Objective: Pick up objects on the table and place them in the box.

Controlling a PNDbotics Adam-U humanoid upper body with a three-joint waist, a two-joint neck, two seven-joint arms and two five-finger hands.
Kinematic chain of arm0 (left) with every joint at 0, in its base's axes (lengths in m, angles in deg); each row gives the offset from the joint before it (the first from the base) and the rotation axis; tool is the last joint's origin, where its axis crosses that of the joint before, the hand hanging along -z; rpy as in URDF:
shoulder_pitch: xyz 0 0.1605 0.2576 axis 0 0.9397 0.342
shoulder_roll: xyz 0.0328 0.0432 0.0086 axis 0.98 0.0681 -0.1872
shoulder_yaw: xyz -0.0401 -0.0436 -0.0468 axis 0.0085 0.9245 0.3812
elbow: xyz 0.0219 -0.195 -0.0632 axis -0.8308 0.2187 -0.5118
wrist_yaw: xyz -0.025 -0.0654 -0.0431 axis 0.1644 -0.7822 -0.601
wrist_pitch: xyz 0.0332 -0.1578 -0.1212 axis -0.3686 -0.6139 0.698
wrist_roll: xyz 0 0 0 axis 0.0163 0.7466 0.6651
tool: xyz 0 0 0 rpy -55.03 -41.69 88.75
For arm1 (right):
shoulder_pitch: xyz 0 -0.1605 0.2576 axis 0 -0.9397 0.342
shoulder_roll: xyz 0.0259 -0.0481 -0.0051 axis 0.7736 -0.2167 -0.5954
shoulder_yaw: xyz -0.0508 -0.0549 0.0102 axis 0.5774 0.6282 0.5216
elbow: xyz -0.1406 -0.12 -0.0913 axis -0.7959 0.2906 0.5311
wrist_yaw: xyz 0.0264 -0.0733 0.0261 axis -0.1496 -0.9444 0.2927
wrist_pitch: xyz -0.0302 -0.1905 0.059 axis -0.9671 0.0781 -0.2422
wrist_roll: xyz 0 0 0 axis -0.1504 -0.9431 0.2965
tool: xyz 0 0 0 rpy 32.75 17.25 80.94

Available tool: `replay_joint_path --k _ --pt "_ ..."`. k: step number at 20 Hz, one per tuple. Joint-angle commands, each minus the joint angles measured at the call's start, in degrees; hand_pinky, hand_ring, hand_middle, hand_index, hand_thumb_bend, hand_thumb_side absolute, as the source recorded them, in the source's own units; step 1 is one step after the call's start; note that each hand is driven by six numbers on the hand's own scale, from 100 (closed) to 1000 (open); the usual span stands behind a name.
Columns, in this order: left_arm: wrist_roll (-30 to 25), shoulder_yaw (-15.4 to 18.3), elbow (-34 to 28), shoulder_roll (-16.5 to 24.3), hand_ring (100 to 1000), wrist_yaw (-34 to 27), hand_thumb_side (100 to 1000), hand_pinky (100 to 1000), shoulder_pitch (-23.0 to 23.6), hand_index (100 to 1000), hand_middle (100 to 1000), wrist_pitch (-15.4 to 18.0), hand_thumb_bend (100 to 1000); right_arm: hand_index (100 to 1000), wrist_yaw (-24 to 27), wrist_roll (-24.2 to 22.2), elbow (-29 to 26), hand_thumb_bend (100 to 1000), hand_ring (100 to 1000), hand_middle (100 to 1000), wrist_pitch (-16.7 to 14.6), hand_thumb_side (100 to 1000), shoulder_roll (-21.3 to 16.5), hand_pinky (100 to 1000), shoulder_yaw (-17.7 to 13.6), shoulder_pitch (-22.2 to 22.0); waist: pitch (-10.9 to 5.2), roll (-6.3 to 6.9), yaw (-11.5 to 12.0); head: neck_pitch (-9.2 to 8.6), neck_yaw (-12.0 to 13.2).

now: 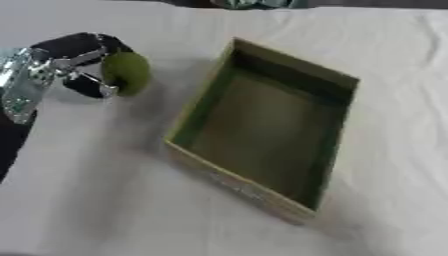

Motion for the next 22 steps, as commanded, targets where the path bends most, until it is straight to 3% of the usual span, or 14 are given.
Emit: replay_joint_path --k 1,3,5,7,9,12,17,22 --pt "1.73 -0.01 -1.94 0.6 747 -2.12 100 656 -0.32 751 534 0.07 100 753 0.37 -0.08 -0.92 100 740 592 0.11 470 -0.95 839 -0.36 0.46 -1.1 0.01 0.06 -0.56 0.02" --pt "3.27 -0.29 -3.46 0.97 662 -3.72 100 566 -0.13 679 473 -0.09 100 753 0.36 -0.01 -0.92 100 740 592 0.12 470 -1.0 839 -0.42 0.37 -1.14 0.02 0.1 -0.53 -0.05" --pt "5.09 -0.76 -4.77 1.43 624 -4.03 100 526 0.02 666 462 -0.27 100 753 0.34 0.08 -0.92 100 740 592 0.12 470 -1.05 839 -0.49 0.29 -1.2 0.01 0.13 -0.47 -0.08" --pt "6.86 -1.11 -5.61 1.7 589 -3.13 100 482 0.08 653 454 -0.26 157 753 0.35 0.17 -0.92 100 740 592 0.12 470 -1.09 839 -0.54 0.22 -1.28 -0.03 0.14 -0.44 -0.11" --pt "8.56 -1.39 -6.42 1.87 533 -1.66 100 450 0.06 644 444 -0.08 269 753 0.37 0.25 -0.92 100 739 592 0.1 470 -1.1 839 -0.59 0.19 -1.35 -0.06 0.14 -0.38 -0.14" --pt "11.17 -1.76 -7.96 2.01 470 0.66 100 425 0.08 615 420 0.53 344 753 0.38 0.37 -0.92 100 739 592 0.03 470 -1.14 839 -0.68 0.14 -1.43 -0.07 0.13 -0.29 -0.24" --pt "15.84 -2.38 -11.94 2.35 449 3.37 100 413 0.24 596 406 1.38 462 752 0.19 0.78 -0.92 100 735 592 -0.24 470 -1.43 835 -1.17 0.12 -1.58 -0.02 0.04 -0.13 -0.42" --pt "20.44 -3.57 -16.1 2.16 438 2.63 100 391 0.13 595 406 2.84 454 749 -0.42 1.86 -0.92 100 728 593 -1.01 470 -2.05 828 -2.24 0.26 -1.79 -0.04 -0.14 0.16 -0.56"
